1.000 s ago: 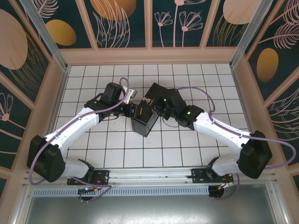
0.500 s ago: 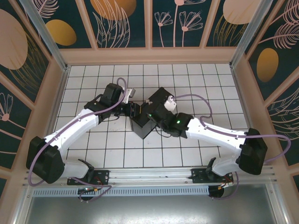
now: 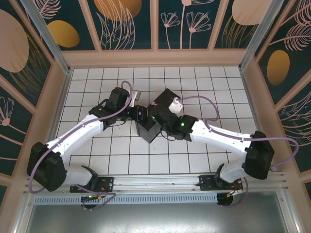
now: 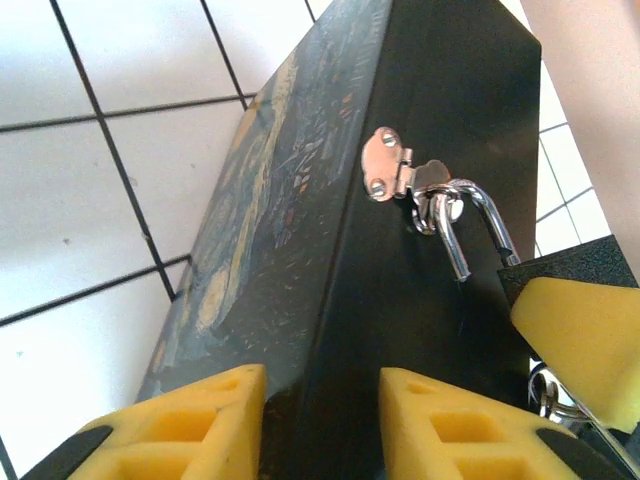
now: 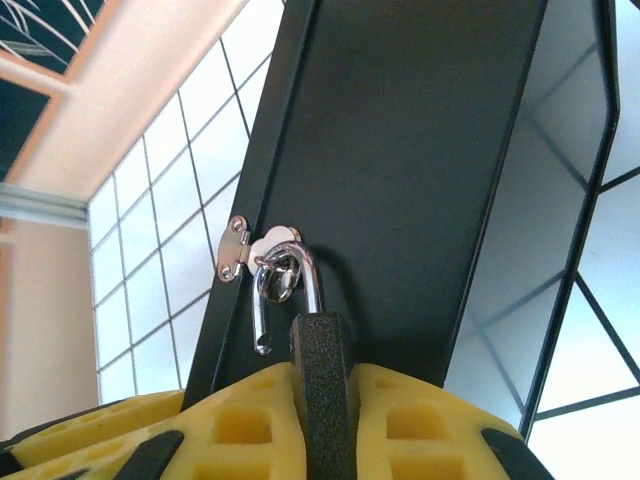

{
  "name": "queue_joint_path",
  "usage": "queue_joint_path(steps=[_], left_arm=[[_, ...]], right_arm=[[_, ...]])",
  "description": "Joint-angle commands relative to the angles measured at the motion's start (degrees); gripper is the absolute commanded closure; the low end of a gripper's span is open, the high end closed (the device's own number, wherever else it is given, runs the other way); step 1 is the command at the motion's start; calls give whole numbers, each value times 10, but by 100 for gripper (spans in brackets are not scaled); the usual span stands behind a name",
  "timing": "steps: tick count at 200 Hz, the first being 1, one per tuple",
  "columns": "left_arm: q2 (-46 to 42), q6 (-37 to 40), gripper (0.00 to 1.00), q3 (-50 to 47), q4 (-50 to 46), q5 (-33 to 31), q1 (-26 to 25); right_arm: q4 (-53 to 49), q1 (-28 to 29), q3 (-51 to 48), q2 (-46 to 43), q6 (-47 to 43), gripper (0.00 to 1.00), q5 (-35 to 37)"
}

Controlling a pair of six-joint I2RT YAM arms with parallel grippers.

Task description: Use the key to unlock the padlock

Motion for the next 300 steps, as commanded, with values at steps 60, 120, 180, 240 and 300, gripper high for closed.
queue_joint_path(steps=[60,120,180,240,300], left_arm=[[-1,24,57,0,-15,44,-37],[-6,32,57,-1,-26,28,-36],[-4,37,57,4,-29,26,-31],[0,41,57,6,-33,34,-23],[-4,39,57,2,-32,39,-23]], right_arm=[[-61,-107,93,-11,-166,67,-405],[-216,-122,144,7,-236,70,-399],[-283,-143,130,-38,-247,66,-386],[-244,-179,109,-63,-274,62,-374],[-217,-154,118,14,-240,60,-328]])
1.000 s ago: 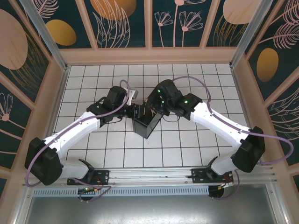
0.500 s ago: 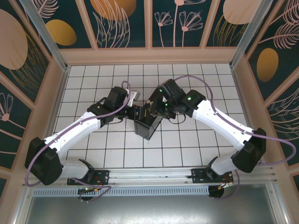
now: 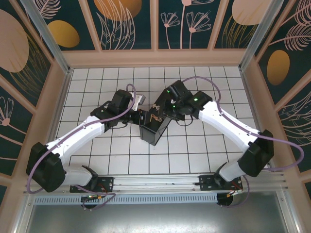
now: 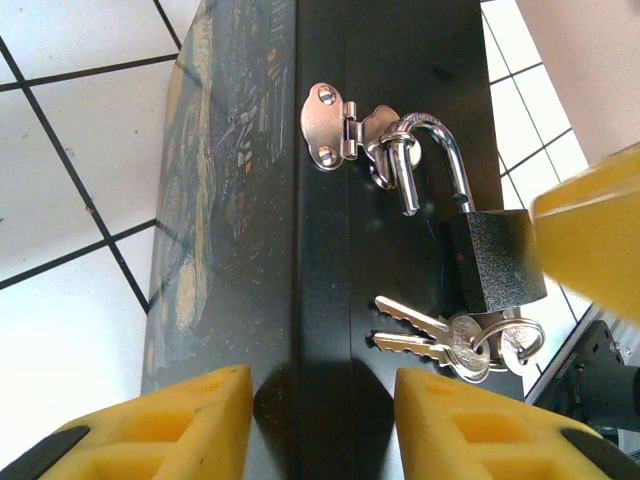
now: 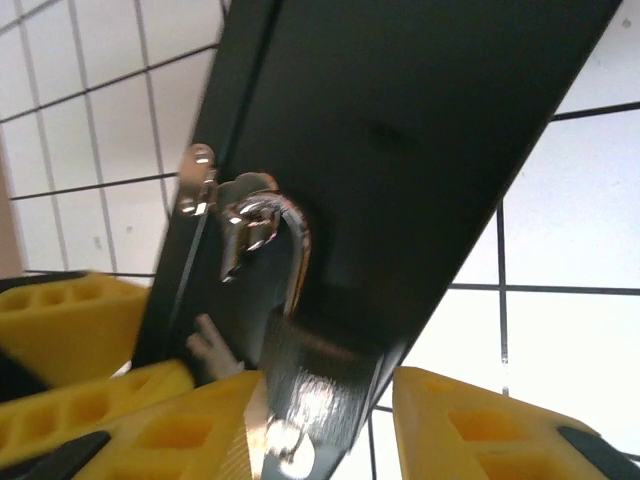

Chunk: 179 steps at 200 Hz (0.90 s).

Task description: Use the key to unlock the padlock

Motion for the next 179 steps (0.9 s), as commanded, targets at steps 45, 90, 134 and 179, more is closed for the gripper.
queue_joint_path(steps=[45,90,134,179], left_arm=[[-4,9,58,0,-5,18,2],[-11,9,60,-6,-1,26,0],[-24,-12,61,-15,23,55,-2],[-25,-2,61,-38,14,48,-6]], right_arm=[[51,29,-36,7,78,67,41],[73,36,-73,-2,151,85,47],[206,66,-114,-38,230,93,59],[265,100,-134,-50,269,100,139]])
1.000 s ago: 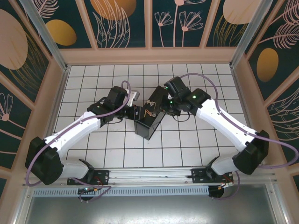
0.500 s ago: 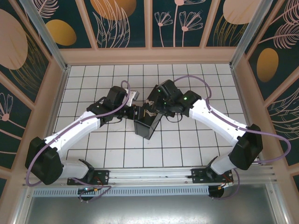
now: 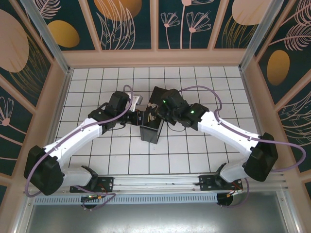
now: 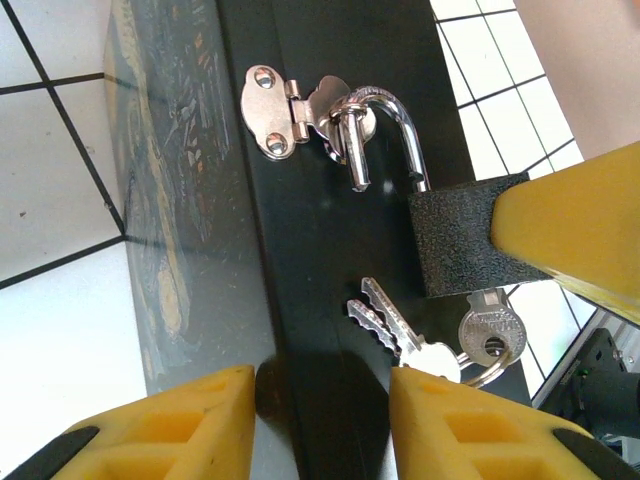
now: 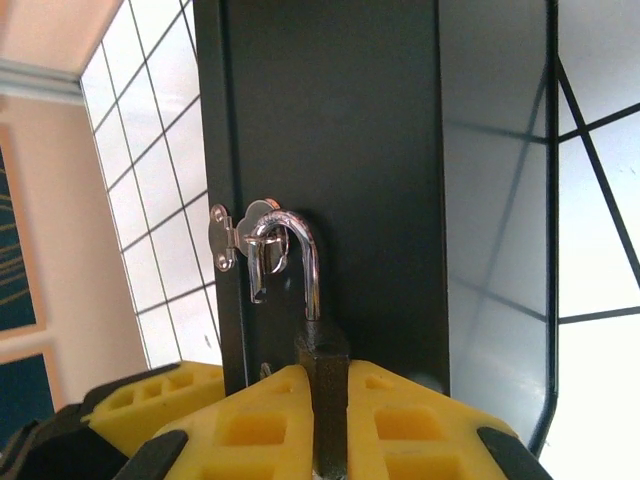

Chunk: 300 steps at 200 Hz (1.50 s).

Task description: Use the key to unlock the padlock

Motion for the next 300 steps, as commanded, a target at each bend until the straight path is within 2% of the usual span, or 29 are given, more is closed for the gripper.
queue_joint_path(steps=[1,22,40,73,108,164,184,204,226,239,252,272,300], left_arm=[[-2,4,61,-11,1,49,-14],[-4,5,62,-17,3,49,-14],[-4,10,62,-17,-3,45,-14],[4,18,62,-12,-4,51,-14],[5,20,62,-13,-5,48,-14],[5,31,61,-10,-15,39,-13],[-3,36,56,-6,-22,41,-4],[-8,43,54,-5,-31,45,-3],[-12,54,53,-5,-48,45,4],[-20,59,46,-6,-53,57,10],[-32,58,44,-4,-56,68,20],[-52,58,42,1,-68,76,45],[-66,71,39,5,-91,74,52]], right_arm=[[81,29,-37,-6,46,100,26],[148,18,-83,-31,52,100,22],[164,20,-70,-31,20,100,17],[153,26,-27,14,-12,86,-33],[139,27,-12,35,-12,78,-40],[114,10,-22,35,-2,100,-41],[90,20,4,45,-7,100,-5],[120,21,-2,39,-20,100,37],[77,20,48,62,-76,100,67],[47,23,80,80,-113,100,67],[35,27,92,84,-136,100,69],[36,26,84,74,-143,100,69],[61,7,53,46,-150,100,53]])
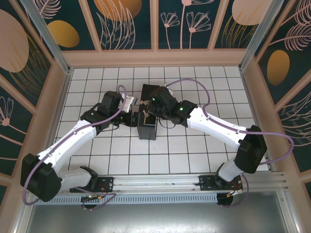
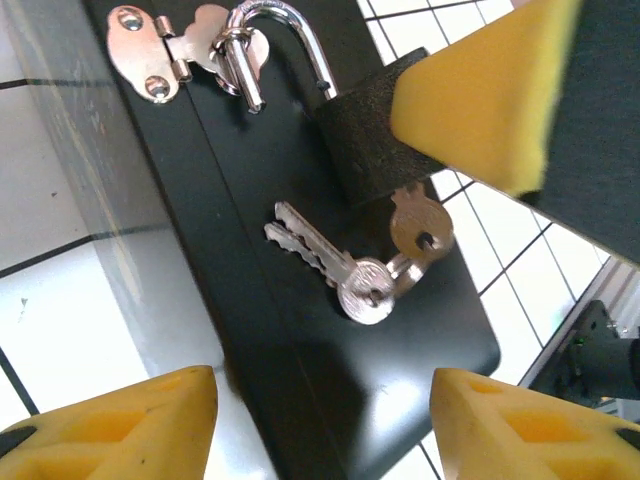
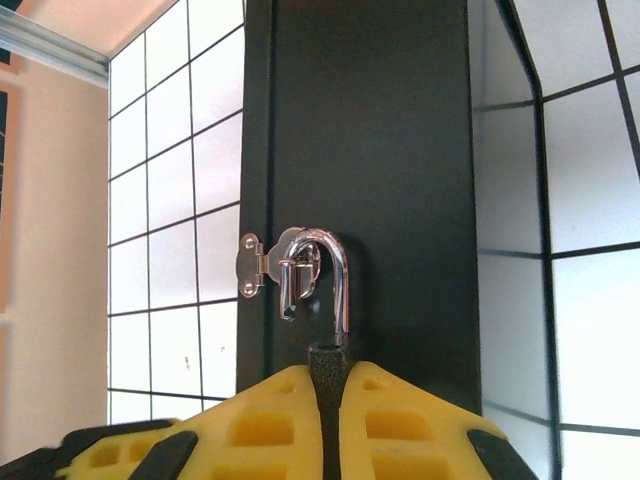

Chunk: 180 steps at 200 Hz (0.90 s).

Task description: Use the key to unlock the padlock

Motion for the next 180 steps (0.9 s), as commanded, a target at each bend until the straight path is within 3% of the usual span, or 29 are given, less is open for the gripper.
queue_joint_path(steps=[1,38,71,121,154,180], left_arm=[[-19,20,39,10,-34,28,5],[0,41,38,8,-51,-8,5],[25,41,39,10,-35,-10,1],[47,34,39,10,-17,1,-4],[74,34,40,32,-2,11,-24],[79,37,43,39,-9,3,-24]], right_arm=[[27,-12,-14,-30,-25,100,3],[20,-17,-7,-51,-57,100,-10],[-47,-5,44,-20,-90,100,32],[-5,-41,-14,-29,-60,100,-6],[99,-70,-85,-62,-43,100,-27],[130,-74,-85,-56,-52,100,-10]])
